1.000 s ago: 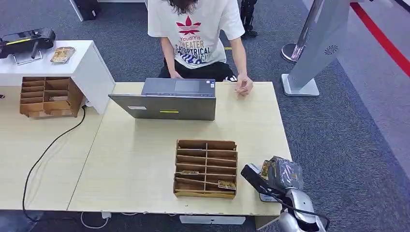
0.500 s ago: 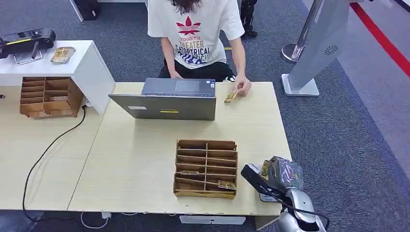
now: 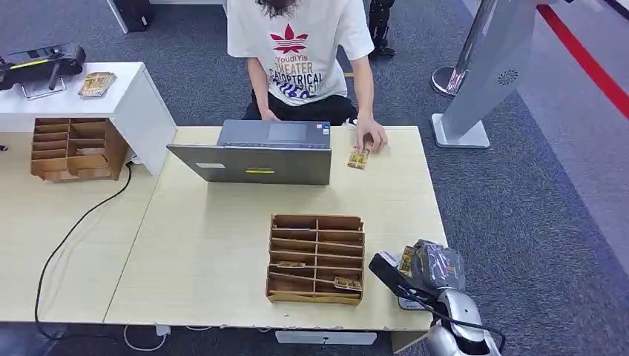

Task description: Pass the card to the sensor for recognition and then transmit it.

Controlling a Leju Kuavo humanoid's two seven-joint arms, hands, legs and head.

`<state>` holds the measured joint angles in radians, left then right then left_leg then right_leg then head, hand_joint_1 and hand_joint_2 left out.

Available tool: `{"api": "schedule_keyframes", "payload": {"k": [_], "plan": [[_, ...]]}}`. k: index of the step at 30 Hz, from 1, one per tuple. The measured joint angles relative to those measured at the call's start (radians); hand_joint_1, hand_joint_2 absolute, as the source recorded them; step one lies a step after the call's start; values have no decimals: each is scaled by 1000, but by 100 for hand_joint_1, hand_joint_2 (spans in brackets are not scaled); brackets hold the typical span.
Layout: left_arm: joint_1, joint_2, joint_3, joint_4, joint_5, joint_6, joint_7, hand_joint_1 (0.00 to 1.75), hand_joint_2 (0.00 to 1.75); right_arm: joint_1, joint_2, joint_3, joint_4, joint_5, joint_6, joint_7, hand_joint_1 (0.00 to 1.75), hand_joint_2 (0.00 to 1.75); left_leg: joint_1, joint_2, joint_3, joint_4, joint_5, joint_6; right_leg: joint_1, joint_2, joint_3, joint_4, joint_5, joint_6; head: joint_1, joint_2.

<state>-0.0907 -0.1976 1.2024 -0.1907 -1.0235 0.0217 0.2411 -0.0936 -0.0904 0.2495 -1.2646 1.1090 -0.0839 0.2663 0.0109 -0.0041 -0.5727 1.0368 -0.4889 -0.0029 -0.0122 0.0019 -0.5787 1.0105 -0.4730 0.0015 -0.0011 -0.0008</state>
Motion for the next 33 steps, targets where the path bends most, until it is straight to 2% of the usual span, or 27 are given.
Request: {"api": "schedule_keyframes", "payload": {"k": [33], "plan": [[0, 0, 2, 0, -2, 0, 0, 0, 0, -4, 0, 0, 2, 1, 9, 0, 175, 175, 0, 0, 1, 0, 0, 0, 0, 0, 1, 0, 0, 0, 0, 0]]}}
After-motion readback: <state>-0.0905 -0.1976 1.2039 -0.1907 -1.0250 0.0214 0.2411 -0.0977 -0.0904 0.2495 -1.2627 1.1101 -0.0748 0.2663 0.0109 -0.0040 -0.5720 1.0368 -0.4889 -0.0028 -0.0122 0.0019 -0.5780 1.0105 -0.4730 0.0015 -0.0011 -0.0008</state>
